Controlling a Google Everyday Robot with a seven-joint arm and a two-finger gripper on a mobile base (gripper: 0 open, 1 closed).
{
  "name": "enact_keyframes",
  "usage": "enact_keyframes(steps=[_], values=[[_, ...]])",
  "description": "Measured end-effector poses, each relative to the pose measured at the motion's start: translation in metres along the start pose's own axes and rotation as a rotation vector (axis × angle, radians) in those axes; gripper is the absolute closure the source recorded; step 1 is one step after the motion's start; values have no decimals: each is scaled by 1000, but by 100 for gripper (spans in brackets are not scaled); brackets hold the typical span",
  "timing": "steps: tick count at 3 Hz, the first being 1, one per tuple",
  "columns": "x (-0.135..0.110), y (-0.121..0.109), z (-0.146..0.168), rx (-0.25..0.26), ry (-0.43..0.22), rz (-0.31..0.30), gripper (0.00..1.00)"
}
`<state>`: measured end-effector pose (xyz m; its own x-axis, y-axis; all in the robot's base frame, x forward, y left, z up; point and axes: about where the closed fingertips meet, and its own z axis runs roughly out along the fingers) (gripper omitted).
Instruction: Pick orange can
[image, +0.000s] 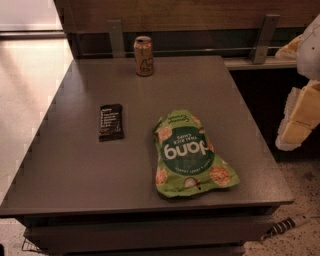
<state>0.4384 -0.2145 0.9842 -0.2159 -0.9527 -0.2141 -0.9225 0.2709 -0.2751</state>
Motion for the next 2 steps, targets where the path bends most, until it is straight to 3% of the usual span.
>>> enact_keyframes(steps=[1,2], values=[[-2,-4,1,9,-10,1,0],[-16,-27,9,64,-74,9,0]])
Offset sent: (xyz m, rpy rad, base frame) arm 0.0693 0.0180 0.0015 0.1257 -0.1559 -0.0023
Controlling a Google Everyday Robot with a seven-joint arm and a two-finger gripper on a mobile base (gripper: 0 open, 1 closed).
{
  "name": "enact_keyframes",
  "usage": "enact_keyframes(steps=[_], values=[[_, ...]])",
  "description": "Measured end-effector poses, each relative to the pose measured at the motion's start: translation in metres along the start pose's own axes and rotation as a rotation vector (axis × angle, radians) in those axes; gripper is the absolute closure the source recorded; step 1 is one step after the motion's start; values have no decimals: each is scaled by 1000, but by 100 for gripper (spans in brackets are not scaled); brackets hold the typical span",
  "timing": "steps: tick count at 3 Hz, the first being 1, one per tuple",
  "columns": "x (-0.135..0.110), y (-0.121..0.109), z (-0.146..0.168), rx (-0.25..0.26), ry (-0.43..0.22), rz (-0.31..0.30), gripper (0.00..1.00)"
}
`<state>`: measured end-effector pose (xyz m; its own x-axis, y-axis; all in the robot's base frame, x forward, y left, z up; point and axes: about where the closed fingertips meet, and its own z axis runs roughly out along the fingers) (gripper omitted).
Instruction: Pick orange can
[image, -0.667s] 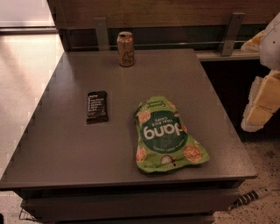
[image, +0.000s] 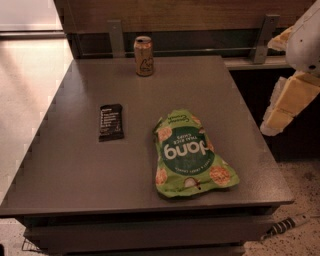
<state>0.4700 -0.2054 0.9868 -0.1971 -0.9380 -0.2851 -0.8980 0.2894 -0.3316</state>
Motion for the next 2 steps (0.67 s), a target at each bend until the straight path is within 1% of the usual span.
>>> enact_keyframes(steps=[1,2], values=[[-3,-19,30,21,-108,92,0],[-22,-52,68,67,-346,220,0]])
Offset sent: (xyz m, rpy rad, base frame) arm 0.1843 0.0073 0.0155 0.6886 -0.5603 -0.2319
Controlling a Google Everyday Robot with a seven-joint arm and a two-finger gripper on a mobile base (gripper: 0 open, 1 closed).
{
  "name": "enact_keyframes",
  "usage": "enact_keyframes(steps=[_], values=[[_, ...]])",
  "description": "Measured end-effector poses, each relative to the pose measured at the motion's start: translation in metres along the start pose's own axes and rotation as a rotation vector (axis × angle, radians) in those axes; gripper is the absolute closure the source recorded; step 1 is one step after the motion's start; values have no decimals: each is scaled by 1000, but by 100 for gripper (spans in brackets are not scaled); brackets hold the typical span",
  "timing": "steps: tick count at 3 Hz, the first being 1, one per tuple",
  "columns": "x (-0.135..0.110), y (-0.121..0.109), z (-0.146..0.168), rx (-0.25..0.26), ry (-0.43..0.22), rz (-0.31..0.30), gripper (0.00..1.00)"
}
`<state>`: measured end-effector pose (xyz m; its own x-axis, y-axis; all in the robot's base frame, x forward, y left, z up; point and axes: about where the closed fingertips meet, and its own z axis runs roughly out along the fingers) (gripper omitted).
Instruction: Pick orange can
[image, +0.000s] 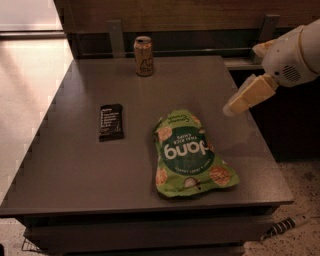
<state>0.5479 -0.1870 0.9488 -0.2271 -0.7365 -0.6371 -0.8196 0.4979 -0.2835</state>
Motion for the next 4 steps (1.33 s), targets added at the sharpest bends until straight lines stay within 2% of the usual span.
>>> enact_keyframes(steps=[1,2,3,4], values=[[-28,-39,21,86,-191,50,0],[-61,-79,36,176,-352,80,0],[-83,-105,50,215,-450,117,0],[-83,-105,50,215,-450,117,0]])
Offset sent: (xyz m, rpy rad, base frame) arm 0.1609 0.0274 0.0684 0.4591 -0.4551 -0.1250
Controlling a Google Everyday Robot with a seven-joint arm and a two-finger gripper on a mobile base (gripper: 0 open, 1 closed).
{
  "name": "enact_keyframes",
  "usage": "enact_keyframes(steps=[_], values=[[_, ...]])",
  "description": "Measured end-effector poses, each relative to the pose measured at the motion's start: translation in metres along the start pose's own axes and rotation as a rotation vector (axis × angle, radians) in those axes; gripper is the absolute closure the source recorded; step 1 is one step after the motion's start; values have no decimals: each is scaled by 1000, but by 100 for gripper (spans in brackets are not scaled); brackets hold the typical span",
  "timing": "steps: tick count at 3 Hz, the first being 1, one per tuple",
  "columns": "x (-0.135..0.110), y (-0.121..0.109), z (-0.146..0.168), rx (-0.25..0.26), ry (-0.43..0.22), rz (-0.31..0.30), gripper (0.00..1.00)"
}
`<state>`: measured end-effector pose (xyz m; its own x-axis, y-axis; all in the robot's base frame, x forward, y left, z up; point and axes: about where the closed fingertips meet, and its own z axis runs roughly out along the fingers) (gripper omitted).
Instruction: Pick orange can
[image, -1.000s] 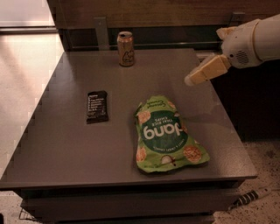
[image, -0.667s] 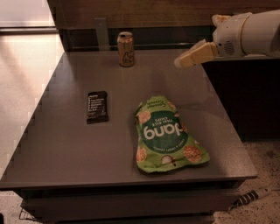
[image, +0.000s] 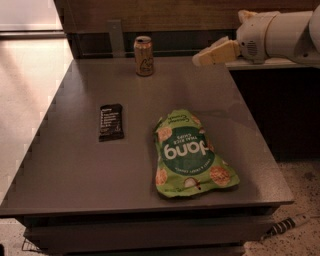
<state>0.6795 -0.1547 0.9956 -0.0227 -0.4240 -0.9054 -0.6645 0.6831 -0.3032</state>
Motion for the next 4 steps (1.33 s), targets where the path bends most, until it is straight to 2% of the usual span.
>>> enact_keyframes(steps=[1,2,4], values=[[4,-4,19,-19,-10,14,0],[11,-4,88,-117,-67,58,0],[16,9,169,-238,-136,115,0]])
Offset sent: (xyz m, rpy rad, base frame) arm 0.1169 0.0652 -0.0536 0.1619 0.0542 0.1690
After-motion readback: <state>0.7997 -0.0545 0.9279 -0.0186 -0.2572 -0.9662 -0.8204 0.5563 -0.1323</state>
